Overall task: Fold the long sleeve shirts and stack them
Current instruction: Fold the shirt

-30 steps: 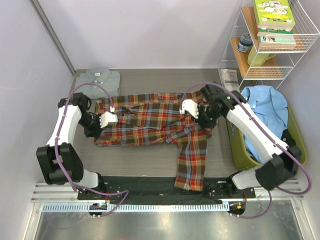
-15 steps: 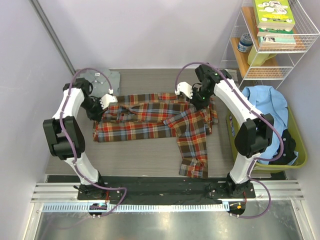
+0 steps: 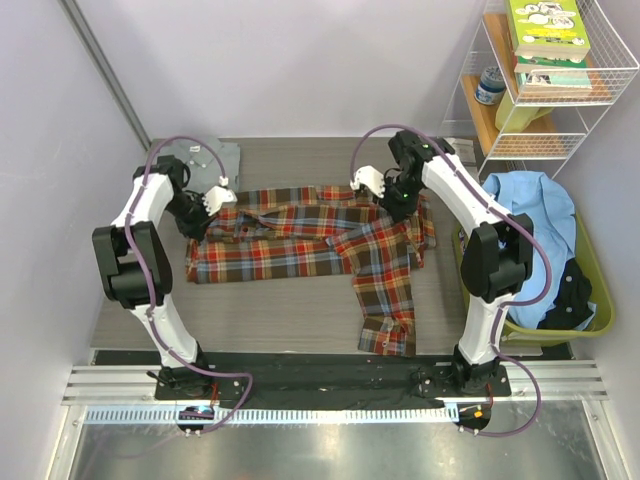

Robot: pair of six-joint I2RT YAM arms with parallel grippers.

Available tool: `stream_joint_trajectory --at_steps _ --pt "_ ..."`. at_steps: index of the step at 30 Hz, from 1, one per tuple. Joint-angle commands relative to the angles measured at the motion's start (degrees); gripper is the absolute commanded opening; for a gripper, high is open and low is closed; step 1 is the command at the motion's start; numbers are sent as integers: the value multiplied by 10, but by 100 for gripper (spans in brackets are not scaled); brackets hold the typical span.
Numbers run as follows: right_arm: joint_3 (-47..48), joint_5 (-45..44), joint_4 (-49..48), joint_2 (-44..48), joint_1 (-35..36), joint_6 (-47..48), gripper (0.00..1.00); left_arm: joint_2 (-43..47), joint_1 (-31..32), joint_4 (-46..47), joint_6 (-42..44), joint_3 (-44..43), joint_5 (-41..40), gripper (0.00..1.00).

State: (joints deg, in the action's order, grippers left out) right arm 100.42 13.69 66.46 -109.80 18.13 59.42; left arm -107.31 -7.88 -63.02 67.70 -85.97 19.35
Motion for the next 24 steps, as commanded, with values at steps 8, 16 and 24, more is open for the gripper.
stream_joint_trajectory --at_steps 8,16,24 --pt "42 11 -5 -4 -12 -4 1 -24 2 20 -20 -52 -11 0" --pt "54 14 -5 -29 -12 -16 1 -37 2 35 -22 -35 -19 0" --pt "82 7 -12 -57 -17 -26 1 -53 3 53 -46 -50 -23 0"
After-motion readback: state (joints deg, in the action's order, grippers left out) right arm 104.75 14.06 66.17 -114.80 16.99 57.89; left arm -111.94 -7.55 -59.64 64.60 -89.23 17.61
